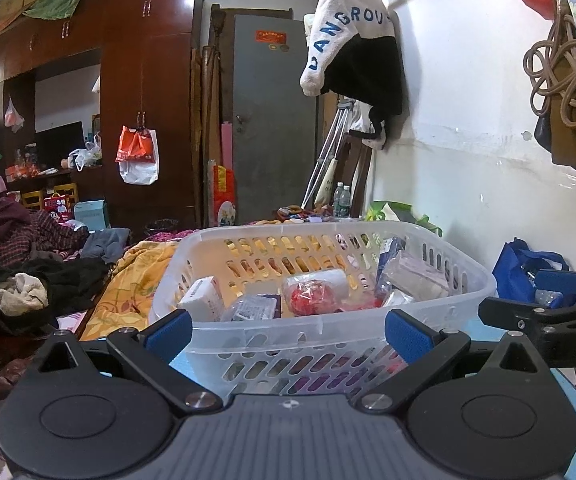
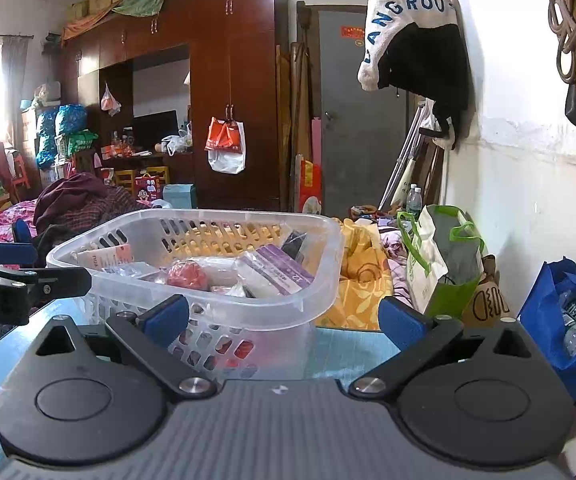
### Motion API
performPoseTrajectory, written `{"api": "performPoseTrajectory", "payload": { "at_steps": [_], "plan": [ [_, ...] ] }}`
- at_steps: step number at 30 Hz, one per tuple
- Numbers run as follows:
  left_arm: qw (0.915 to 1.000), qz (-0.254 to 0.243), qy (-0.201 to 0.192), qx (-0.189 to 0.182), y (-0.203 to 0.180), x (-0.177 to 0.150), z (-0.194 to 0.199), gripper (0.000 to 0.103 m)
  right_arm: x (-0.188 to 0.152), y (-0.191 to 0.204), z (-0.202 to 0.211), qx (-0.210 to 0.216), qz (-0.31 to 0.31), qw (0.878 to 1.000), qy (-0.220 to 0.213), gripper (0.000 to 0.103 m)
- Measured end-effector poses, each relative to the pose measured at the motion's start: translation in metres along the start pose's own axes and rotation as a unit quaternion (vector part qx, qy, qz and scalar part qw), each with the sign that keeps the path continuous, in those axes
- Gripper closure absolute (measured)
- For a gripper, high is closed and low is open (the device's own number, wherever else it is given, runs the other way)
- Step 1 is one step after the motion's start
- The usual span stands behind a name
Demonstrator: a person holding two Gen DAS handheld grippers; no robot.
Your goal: Organize objects
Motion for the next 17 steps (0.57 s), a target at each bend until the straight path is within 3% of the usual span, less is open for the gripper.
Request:
{"api": "performPoseTrajectory", "payload": {
  "at_steps": [17],
  "plan": [
    [0.9999, -0.004, -0.007, -0.009, -0.0012, -0.0009, 0.0014, 0.0, 0.0001, -0.0013, 0.0017, -0.001, 0.005, 1.0, 0.001, 0.0]
  ]
}}
Point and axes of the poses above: each gripper's, at about its wrist camera, not at the fingertips, and z roughly against the way its jaws point, y to its left, x to its top, the point moved 4 cm from there along -z, roughly the way its jaws point, and after that the axes turned 3 degrees about y, right-handed, at the moved point
